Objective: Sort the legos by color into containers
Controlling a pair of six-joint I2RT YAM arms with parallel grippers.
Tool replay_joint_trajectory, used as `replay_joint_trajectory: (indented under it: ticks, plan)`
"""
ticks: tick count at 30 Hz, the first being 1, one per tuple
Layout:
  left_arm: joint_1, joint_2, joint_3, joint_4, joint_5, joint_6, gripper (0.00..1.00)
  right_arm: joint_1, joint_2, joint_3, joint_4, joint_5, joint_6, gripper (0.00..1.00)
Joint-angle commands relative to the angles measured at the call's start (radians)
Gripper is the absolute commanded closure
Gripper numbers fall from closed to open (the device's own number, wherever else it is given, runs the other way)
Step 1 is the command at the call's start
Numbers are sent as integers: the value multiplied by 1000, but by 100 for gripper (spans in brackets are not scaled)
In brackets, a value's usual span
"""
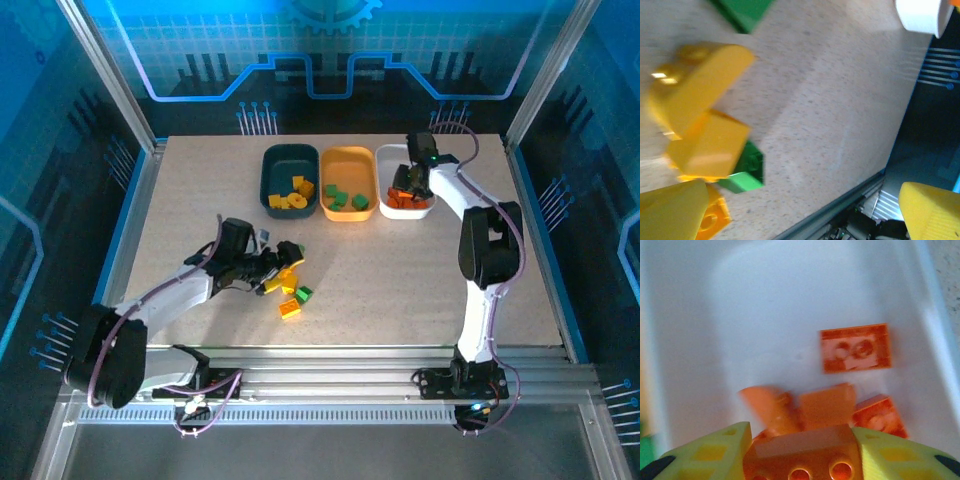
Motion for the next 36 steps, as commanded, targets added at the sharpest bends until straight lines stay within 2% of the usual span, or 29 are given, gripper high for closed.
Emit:
replay_joint_trajectory:
  ticks: [1,4,7,13,16,18,21,25,30,32,36]
  plan:
    - [-20,42,104,-5,44,61,1,2,53,71,-13,-63,-20,52]
    - [-20,64,153,-33,41,73,1,-7,94,138,-43,-53,-30,39]
    - [-20,71,184,-62,35,88,1,-9,49,129,-41,-31,-36,29]
    - [-5,32,188,-111,-27,104,1,35,-268,-125,80,-21,-28,22]
    - [31,-11,151,-104,-82,75,1,153,-430,-278,121,-27,-11,23]
    - [80,-46,97,-99,-129,16,1,301,-489,-358,130,-7,-27,24]
    - [170,-99,-7,-70,-141,-72,1,509,-485,-424,113,-8,-25,25]
    - [249,-185,-138,-62,-130,-112,1,706,-438,-469,115,-20,15,27]
    - [257,-331,-240,-100,-137,-125,1,836,-328,-442,81,-97,-46,27]
    - [257,-380,-275,-105,-137,-136,1,869,-286,-429,63,-69,-48,28]
    - [257,-452,-322,-134,-137,-139,1,874,-239,-439,92,-29,-4,30]
